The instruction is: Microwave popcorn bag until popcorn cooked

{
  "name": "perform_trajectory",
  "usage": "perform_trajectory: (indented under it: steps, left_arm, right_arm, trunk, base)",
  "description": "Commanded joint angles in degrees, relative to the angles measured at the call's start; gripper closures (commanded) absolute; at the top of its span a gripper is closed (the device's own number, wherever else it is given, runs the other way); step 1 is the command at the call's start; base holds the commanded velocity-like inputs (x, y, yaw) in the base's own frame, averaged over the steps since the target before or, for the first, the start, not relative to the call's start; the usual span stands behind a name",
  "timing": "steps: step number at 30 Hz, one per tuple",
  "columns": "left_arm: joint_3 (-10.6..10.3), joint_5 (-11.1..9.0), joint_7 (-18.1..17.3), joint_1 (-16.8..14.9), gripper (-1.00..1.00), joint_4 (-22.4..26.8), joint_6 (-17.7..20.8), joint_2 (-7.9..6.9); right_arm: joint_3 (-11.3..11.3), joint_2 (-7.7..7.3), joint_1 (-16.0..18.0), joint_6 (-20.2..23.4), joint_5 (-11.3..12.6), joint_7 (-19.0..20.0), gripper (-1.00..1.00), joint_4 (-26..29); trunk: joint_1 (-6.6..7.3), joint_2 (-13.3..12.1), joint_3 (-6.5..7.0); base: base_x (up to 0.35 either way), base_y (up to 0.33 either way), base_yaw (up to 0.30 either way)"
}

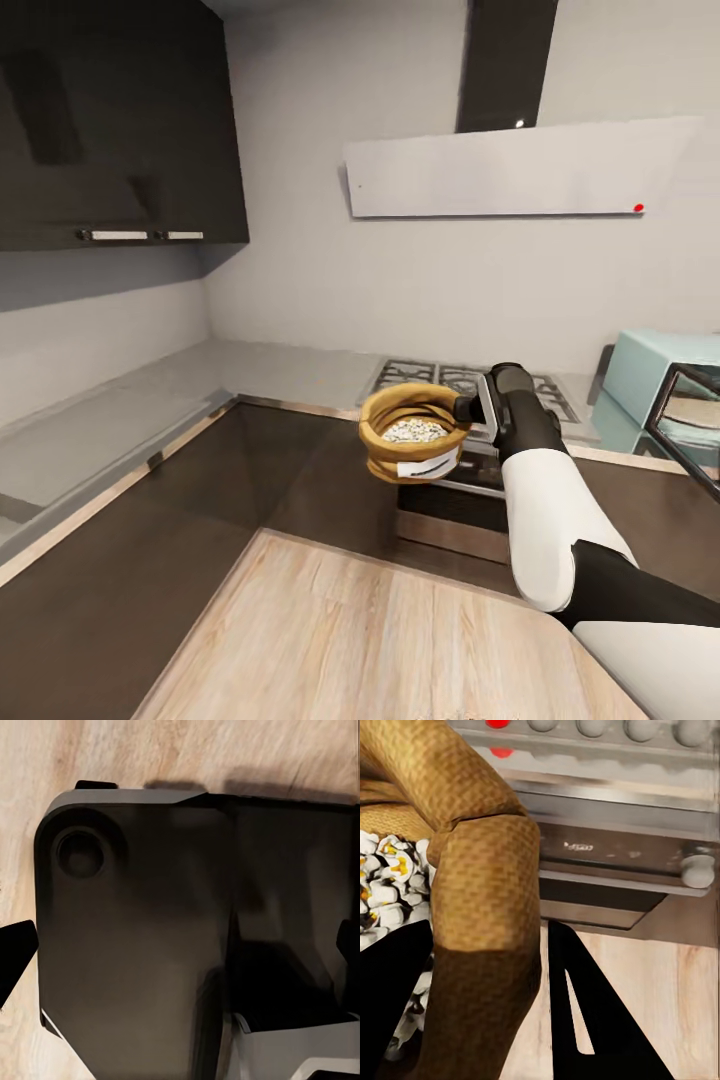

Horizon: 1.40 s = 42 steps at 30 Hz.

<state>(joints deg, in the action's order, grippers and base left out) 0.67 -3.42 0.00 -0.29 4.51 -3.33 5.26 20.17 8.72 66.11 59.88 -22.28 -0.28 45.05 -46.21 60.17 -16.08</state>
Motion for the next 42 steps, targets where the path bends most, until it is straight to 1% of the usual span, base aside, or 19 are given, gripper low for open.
perform_trajectory:
  steps: [1, 42]
  left_arm:
    - [0.0, -0.4, 0.0, 0.0, -1.0, 0.0, -0.2, 0.01]
    - [0.0, -0.4, 0.0, 0.0, -1.0, 0.0, -0.2, 0.0]
  right_arm:
    - [0.2, 0.04, 0.1, 0.1, 0.0, 0.0, 1.0, 0.0]
    - [0.2, -0.54, 0.1, 0.1, -0.1, -0.1, 1.0, -0.4]
  trunk:
    - [0.0, 0.0, -0.08]
    - [0.0, 0.0, -0.08]
  base:
    - [0.0, 0.0, -0.221]
    - [0.0, 0.0, -0.221]
